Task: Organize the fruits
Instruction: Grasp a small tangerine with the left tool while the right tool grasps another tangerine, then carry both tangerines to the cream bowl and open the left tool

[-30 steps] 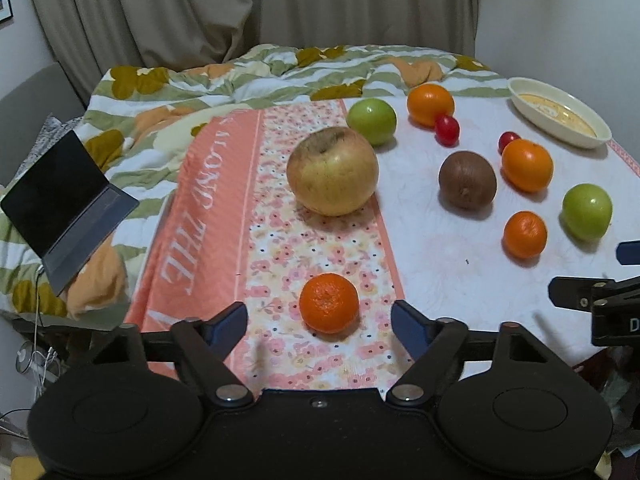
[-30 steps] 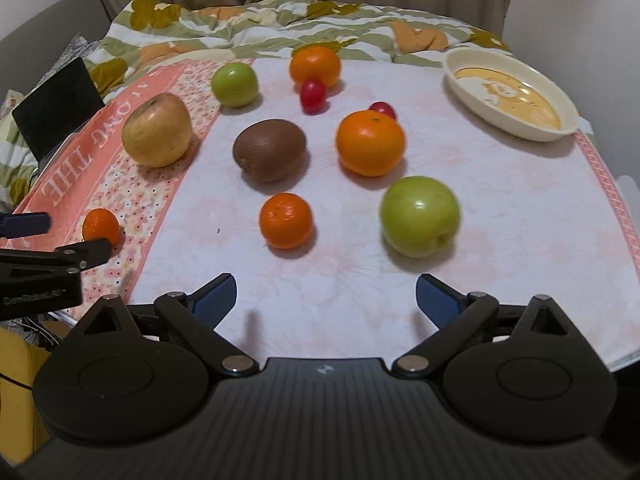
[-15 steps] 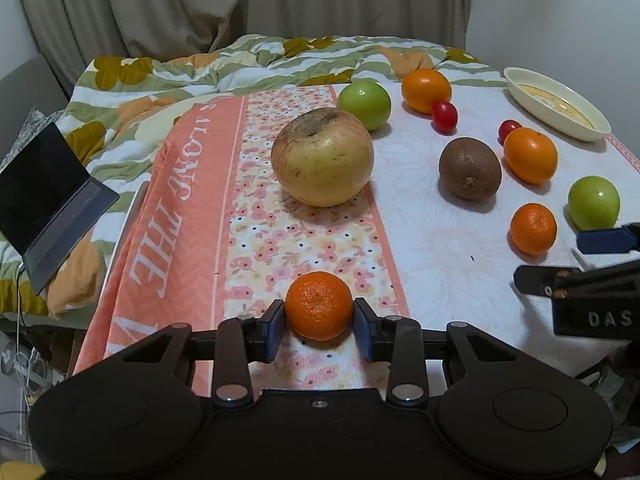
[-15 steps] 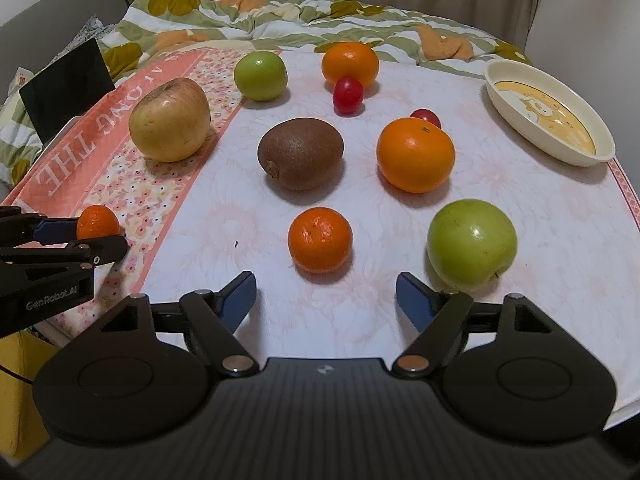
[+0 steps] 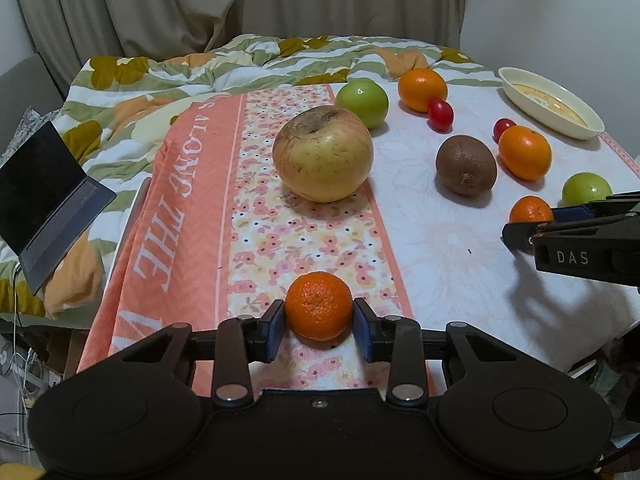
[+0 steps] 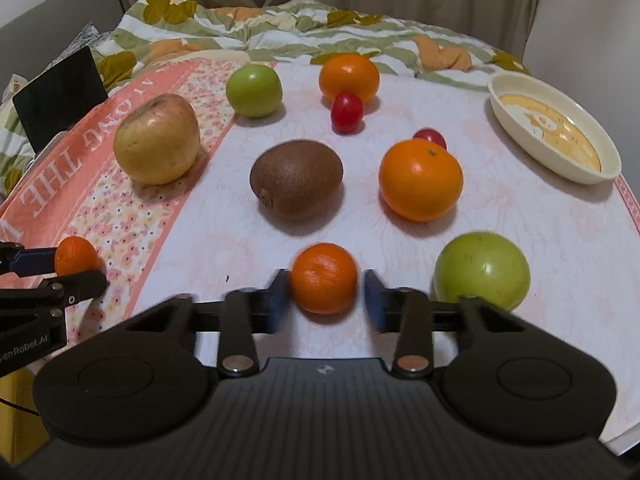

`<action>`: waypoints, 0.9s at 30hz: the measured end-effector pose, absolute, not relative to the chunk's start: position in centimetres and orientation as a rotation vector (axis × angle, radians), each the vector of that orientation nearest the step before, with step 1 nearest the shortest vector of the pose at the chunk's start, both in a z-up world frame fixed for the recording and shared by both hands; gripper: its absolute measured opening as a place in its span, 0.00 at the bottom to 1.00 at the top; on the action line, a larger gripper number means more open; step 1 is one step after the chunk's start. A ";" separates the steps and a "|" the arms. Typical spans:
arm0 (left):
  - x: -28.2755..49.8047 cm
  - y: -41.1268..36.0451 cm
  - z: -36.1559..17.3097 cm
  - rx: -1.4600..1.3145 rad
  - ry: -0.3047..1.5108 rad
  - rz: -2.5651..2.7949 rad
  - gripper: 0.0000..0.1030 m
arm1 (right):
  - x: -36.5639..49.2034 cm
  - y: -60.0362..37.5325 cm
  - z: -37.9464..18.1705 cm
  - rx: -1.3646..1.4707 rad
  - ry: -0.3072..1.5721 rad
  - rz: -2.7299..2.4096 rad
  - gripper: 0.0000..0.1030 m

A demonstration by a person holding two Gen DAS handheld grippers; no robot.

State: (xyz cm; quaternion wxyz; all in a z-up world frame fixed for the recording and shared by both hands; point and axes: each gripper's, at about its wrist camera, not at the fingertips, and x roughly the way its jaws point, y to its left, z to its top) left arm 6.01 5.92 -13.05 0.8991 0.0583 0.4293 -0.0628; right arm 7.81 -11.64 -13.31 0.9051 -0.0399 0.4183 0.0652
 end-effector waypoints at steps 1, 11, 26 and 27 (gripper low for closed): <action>5.9 5.9 -12.9 0.117 0.885 -0.131 0.38 | 7.8 -11.7 -13.2 -0.075 0.864 0.135 0.50; 5.6 4.8 -9.8 0.130 0.843 -0.140 0.38 | 6.7 -12.7 -10.3 -0.048 0.836 0.126 0.50; 5.9 -2.9 -2.9 0.168 0.739 -0.232 0.38 | 5.5 -21.0 -3.1 -0.003 0.790 0.028 0.50; 6.0 -3.8 -2.4 0.171 0.730 -0.236 0.38 | 5.5 -21.9 -2.8 -0.001 0.788 0.024 0.50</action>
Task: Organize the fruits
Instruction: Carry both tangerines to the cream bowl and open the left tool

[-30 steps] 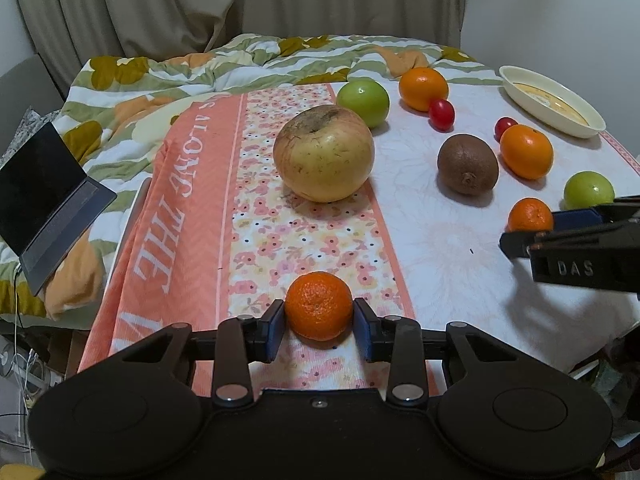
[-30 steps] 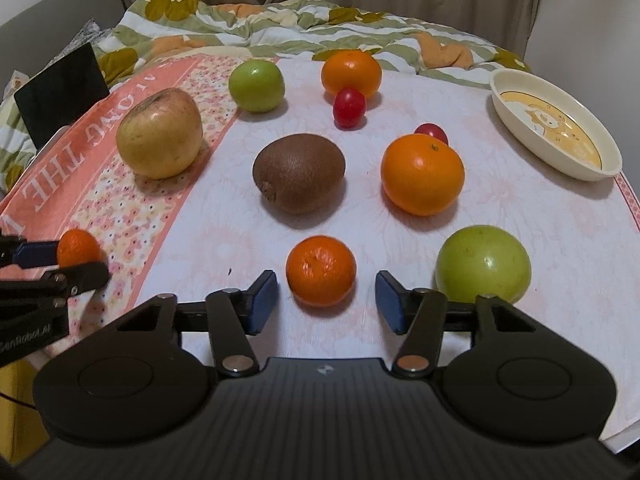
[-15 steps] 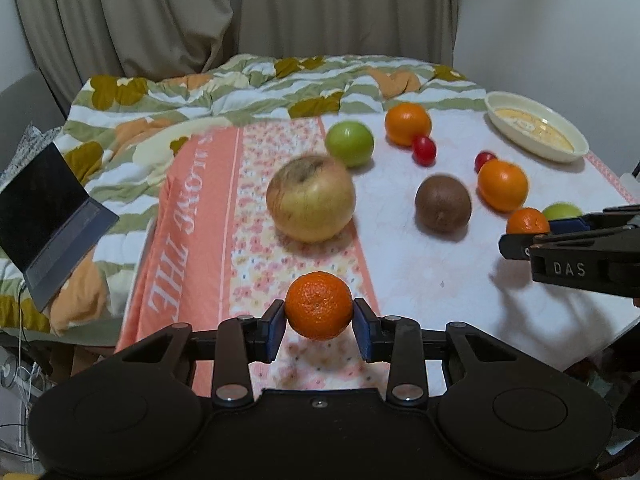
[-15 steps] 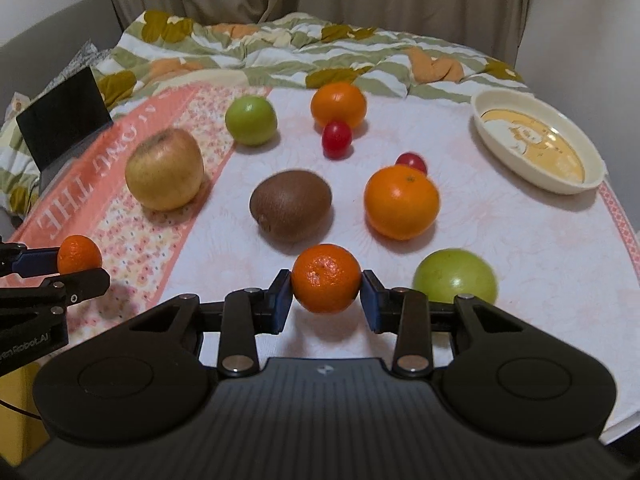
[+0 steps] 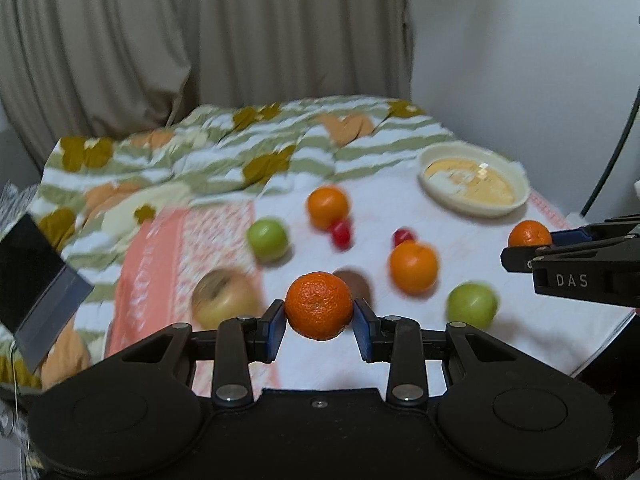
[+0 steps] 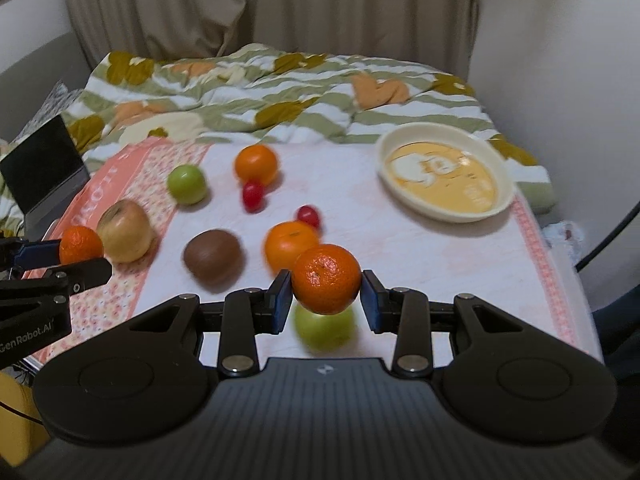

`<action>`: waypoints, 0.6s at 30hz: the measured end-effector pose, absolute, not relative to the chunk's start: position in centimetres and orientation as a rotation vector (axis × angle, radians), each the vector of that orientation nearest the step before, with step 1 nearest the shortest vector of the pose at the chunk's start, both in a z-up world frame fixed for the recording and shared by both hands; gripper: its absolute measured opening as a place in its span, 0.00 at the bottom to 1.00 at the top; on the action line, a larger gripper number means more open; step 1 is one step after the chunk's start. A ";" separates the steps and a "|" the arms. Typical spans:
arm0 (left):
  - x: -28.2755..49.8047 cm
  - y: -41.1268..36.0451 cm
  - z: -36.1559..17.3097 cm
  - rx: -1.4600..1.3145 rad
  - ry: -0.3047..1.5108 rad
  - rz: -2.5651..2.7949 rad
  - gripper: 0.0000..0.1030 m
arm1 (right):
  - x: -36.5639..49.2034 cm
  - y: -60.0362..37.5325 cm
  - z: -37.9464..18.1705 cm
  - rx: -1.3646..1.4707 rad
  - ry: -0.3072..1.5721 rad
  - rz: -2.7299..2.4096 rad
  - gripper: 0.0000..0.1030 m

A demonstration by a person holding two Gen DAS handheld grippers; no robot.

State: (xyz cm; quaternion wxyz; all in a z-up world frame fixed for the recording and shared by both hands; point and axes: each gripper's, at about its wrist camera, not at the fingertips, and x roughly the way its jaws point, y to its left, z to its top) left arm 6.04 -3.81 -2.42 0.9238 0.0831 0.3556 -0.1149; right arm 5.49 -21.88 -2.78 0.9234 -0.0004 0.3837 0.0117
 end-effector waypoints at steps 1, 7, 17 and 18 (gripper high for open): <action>6.2 -4.7 -2.0 0.171 0.724 -0.238 0.38 | 5.6 -23.0 -2.3 0.000 0.785 0.021 0.50; 8.1 -10.0 -0.3 0.141 0.708 -0.220 0.38 | 6.9 -29.6 -0.3 0.002 0.770 0.023 0.50; 14.0 -17.6 0.1 0.106 0.706 -0.186 0.38 | 13.0 -40.0 0.5 -0.031 0.736 0.068 0.50; 14.8 -18.2 0.0 0.107 0.709 -0.187 0.38 | 13.6 -40.8 0.3 -0.036 0.736 0.071 0.50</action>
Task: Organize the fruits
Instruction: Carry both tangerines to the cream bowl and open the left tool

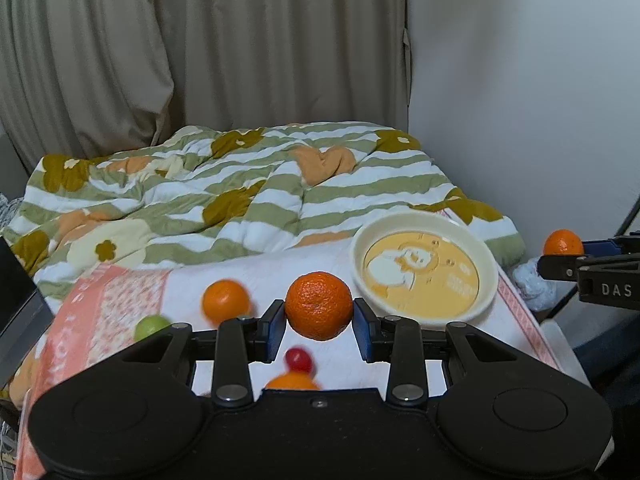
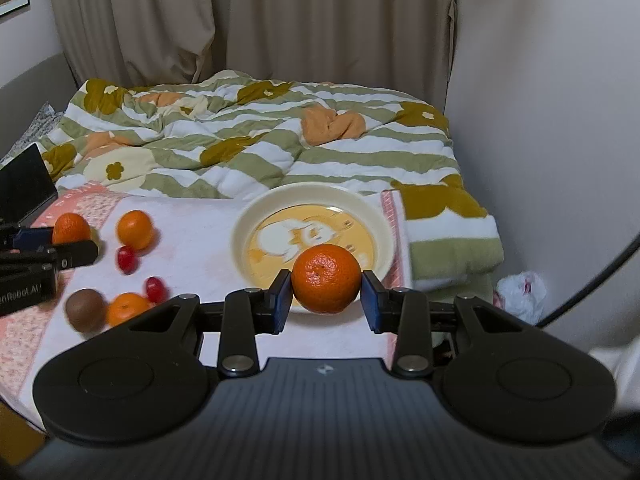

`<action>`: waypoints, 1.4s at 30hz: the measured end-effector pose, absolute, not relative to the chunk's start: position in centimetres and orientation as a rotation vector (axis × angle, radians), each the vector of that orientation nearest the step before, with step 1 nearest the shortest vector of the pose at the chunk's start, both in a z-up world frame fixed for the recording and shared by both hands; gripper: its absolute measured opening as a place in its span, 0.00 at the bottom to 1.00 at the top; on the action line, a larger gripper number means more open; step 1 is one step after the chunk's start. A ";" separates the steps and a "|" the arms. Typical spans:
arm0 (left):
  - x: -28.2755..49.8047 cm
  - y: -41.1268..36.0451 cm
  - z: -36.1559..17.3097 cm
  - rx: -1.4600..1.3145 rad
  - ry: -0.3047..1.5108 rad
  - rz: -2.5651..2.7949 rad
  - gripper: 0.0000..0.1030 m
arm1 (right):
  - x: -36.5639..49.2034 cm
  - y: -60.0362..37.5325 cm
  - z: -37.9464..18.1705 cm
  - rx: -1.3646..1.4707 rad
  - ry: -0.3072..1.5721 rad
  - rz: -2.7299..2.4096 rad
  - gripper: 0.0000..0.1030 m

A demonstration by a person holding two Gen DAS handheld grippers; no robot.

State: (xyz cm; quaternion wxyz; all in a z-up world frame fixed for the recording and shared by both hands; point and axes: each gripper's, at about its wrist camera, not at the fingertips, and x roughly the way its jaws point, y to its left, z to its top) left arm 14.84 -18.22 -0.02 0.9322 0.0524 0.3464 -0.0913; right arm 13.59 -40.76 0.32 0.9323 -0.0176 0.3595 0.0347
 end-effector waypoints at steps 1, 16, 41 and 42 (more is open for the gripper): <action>15.6 -18.8 -0.1 0.108 0.713 -0.189 0.38 | 14.3 -41.4 0.2 -0.043 0.735 0.074 0.50; 29.2 -26.2 -3.9 0.209 0.785 -0.327 0.38 | 24.0 -45.7 -3.6 -0.012 0.783 0.055 0.50; 34.4 -31.2 -9.7 0.381 0.806 -0.487 0.98 | 28.0 -48.0 -5.7 0.053 0.845 -0.036 0.51; 34.2 -31.0 -9.4 0.388 0.801 -0.482 0.98 | 28.1 -48.1 -5.5 0.048 0.842 -0.030 0.51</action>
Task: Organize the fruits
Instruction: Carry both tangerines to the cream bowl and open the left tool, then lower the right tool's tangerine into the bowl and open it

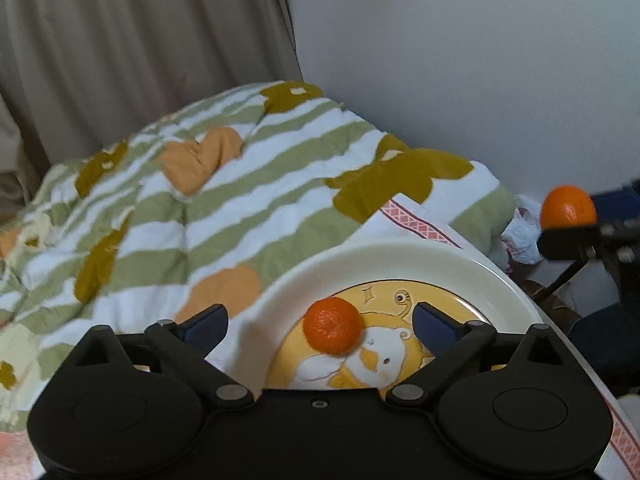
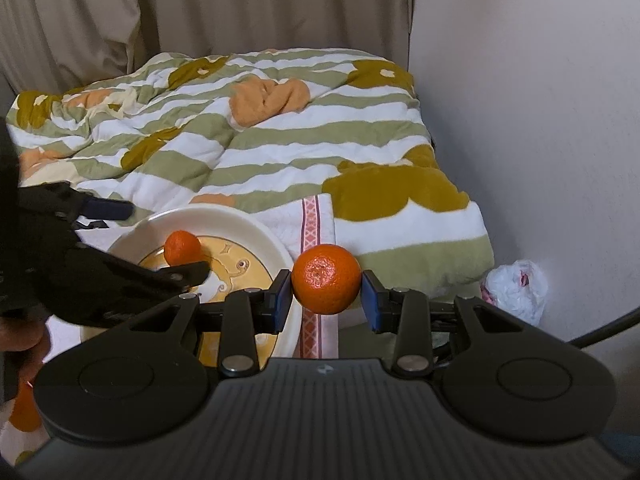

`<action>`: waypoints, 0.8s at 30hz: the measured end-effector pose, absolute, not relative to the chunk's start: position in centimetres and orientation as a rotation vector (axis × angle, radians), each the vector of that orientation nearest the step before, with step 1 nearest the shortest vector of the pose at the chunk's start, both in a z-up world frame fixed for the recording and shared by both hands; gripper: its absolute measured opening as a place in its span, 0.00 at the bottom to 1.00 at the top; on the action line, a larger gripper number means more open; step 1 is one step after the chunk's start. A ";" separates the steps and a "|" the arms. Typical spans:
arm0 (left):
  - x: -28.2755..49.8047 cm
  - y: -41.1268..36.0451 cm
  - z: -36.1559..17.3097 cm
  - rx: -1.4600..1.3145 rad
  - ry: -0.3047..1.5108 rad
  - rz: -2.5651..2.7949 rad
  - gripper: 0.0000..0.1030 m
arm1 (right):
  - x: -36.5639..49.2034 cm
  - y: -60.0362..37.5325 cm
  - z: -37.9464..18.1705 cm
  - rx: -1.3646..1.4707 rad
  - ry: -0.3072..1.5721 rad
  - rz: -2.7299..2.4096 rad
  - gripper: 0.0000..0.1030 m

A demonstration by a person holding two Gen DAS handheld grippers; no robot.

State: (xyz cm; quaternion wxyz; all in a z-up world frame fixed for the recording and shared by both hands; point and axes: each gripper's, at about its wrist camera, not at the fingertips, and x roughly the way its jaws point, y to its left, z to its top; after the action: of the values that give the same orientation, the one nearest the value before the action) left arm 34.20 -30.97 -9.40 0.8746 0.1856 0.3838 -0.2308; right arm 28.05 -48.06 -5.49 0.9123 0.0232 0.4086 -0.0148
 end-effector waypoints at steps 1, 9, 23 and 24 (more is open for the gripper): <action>34.1 -30.7 -9.2 0.387 0.801 -0.476 0.98 | 28.2 -48.1 -5.3 0.040 0.839 -0.021 0.51; 32.8 -26.9 -7.2 0.311 0.824 -0.413 0.98 | 29.9 -46.1 -5.4 -0.021 0.838 0.073 0.51; 30.1 -22.8 -6.0 0.219 0.828 -0.306 0.98 | 33.2 -41.0 -10.4 -0.103 0.906 0.188 0.51; 30.0 -22.6 -6.0 0.217 0.829 -0.302 0.98 | 33.3 -41.0 -10.6 -0.109 0.906 0.188 0.51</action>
State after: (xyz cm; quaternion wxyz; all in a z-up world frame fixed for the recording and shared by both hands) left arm 29.97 -22.63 -6.02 0.8986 0.1047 0.4002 -0.1459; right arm 33.31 -41.04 -10.60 0.8934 -0.0527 0.4368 0.0908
